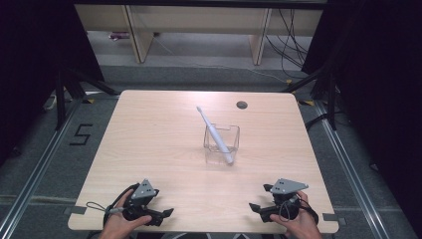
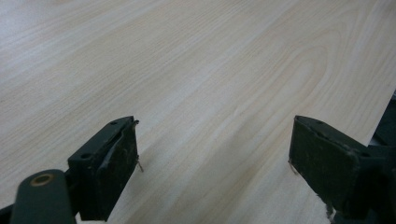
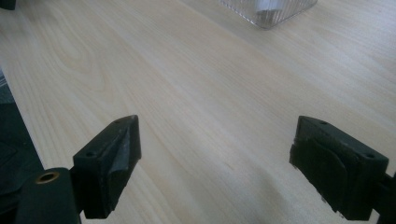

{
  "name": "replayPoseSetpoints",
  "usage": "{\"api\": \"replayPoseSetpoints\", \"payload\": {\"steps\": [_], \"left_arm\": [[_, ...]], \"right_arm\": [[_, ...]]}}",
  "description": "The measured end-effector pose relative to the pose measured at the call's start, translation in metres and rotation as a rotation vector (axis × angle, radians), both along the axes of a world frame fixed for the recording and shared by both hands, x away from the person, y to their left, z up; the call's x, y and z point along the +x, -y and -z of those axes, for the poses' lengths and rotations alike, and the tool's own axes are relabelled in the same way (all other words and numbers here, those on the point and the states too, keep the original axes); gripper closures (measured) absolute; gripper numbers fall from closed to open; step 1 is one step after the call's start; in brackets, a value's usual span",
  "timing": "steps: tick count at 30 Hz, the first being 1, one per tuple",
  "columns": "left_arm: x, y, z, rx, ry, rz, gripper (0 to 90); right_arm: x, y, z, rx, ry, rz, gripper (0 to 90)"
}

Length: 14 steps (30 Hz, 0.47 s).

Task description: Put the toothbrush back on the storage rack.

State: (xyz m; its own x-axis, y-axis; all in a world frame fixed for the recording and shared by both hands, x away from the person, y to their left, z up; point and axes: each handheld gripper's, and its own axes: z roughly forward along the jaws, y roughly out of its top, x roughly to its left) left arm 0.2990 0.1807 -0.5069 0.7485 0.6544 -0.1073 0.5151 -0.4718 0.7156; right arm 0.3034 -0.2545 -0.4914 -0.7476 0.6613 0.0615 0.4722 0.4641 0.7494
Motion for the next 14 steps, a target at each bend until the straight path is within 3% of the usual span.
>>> {"api": "replayPoseSetpoints", "payload": {"steps": [3,5,6,7,14], "left_arm": [[-0.0005,0.0015,0.0006,-0.019,-0.006,-0.007,14.9],[0.0001,0.0004,0.0001,0.001,-0.002,0.001,14.9],[-0.0001,0.0008,0.0008,-0.009,0.000,-0.003,14.9],[-0.0006,0.0017,0.0012,-0.027,-0.004,-0.008,14.9],[-0.0007,0.0017,0.0011,-0.025,-0.003,-0.007,14.9]], "right_arm": [[-0.0021,-0.0001,0.0009,-0.008,-0.018,-0.001,16.2],[-0.0027,0.0004,0.0007,-0.015,-0.006,0.004,16.2],[-0.0043,-0.0002,0.0007,-0.013,-0.024,0.011,16.2],[-0.0044,0.0000,0.0016,-0.009,-0.010,0.003,16.2],[-0.0056,0.0002,0.0013,-0.023,-0.008,-0.004,16.2]]}}
